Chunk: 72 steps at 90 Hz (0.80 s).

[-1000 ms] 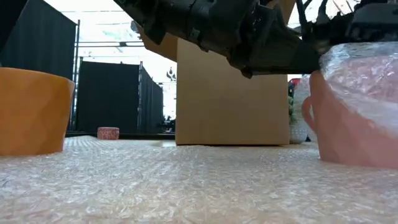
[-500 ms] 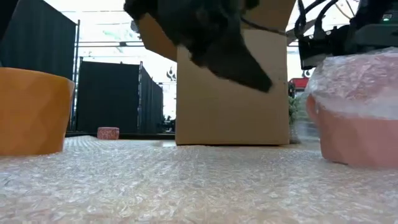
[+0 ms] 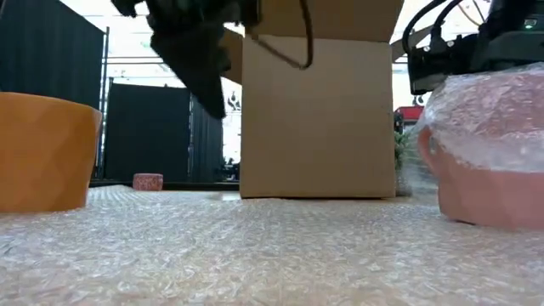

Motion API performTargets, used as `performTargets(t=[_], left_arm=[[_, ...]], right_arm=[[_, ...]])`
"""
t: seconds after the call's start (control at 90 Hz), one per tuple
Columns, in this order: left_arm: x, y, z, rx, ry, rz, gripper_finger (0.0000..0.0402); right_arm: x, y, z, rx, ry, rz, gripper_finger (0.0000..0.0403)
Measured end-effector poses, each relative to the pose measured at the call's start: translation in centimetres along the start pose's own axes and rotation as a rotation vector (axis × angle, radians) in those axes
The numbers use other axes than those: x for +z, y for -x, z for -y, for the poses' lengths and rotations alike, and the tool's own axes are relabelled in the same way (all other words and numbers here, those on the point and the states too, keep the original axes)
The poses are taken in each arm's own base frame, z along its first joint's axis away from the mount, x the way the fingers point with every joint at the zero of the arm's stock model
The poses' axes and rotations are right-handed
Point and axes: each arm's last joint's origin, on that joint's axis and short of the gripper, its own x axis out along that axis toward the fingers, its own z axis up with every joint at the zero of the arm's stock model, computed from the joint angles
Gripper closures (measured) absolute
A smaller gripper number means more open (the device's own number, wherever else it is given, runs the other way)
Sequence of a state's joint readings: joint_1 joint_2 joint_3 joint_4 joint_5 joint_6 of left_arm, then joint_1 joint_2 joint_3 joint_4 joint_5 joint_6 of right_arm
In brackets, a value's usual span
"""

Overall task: Wrap mug
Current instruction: Wrap the pink cup with the bubble wrap

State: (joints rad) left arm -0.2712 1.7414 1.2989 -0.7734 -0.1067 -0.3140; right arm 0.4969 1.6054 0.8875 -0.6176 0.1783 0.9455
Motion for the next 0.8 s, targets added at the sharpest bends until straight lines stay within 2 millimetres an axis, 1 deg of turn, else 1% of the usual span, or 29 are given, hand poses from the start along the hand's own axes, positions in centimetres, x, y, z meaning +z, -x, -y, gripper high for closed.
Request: performTargets(t=[0.078,0.289,0.389,0.467,0.533,0.656,0.8], left_arm=[[-0.9,-0.8,-0.9,0.009,0.064,-0.066,0.0313],[-3.0,-3.5,-3.7,0.087,0.289,-0.113,0.0220],[-4.6,-4.9,-4.8,0.149,0.397,-0.134,0.0193],[-5.3,-5.7,-5.3,0.157,0.458,-0.127,0.0184],[-5.9,-6.1,-5.6,0.163,0.468,-0.133,0.0183],[-5.9,-6.6,-5.9,0.148,0.486,-0.095,0.0183],[-5.7,-6.7,-5.7,0.112,0.464,-0.073,0.0183]], right_arm=[[0.0,0.0,0.0,0.001,0.008,0.006,0.0117],[0.1,0.0,-0.1,0.004,0.013,0.010,0.0117],[0.1,0.0,-0.1,0.005,0.018,0.010,0.0117],[0.1,0.0,-0.1,0.005,0.023,0.012,0.0117],[0.1,0.0,-0.1,0.006,0.030,0.015,0.0117],[0.1,0.0,-0.1,0.007,0.039,0.016,0.0117],[0.1,0.0,-0.1,0.006,0.039,0.016,0.0117]])
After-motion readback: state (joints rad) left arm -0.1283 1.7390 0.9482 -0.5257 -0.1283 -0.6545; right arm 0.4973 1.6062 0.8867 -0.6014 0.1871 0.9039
